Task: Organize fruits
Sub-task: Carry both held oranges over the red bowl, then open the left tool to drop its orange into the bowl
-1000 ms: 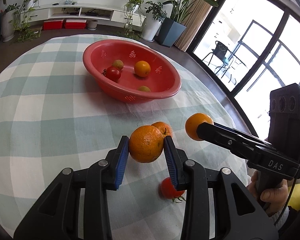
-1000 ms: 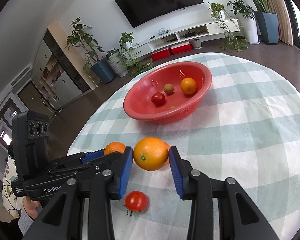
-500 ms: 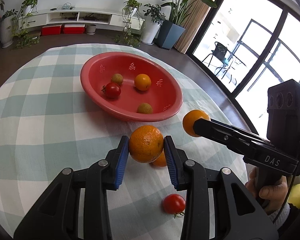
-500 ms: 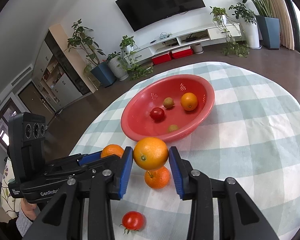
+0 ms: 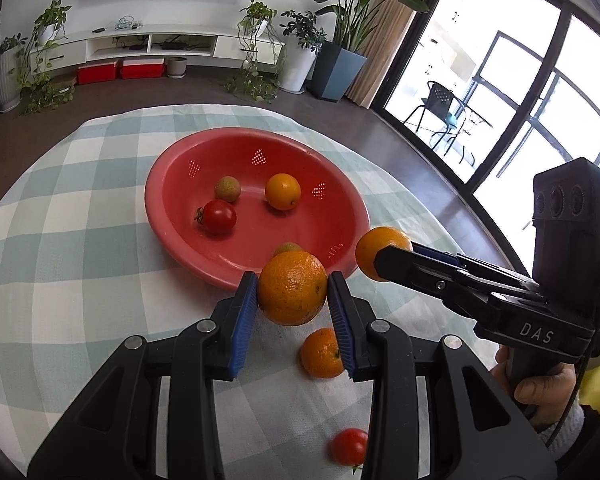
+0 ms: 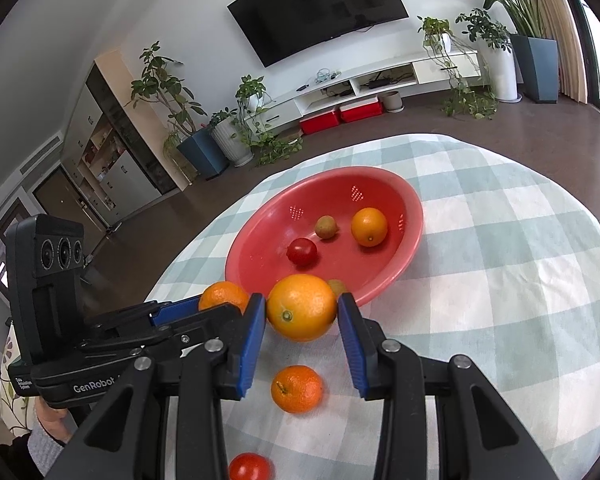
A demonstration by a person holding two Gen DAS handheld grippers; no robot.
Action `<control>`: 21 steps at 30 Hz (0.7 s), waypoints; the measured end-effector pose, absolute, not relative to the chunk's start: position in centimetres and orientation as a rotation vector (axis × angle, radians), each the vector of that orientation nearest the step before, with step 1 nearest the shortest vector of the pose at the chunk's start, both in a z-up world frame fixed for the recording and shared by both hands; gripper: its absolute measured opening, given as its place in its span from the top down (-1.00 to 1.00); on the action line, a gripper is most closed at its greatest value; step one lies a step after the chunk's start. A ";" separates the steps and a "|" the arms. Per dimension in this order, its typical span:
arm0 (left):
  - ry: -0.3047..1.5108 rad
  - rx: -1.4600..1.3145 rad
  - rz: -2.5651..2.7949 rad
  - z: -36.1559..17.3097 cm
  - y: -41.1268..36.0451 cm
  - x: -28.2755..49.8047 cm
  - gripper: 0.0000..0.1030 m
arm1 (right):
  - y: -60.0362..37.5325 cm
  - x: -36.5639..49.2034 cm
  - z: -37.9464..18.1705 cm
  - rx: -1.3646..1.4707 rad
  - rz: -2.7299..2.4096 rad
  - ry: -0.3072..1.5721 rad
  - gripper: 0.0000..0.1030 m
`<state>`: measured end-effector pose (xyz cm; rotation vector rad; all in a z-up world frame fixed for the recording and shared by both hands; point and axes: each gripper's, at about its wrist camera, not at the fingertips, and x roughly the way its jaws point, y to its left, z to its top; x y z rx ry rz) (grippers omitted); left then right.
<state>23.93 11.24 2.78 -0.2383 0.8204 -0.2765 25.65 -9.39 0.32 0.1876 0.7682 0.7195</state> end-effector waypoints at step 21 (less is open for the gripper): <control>0.837 -0.198 -0.266 1.8 11.2 27.3 0.36 | -7.5 28.8 -0.2 0.128 0.714 0.778 0.22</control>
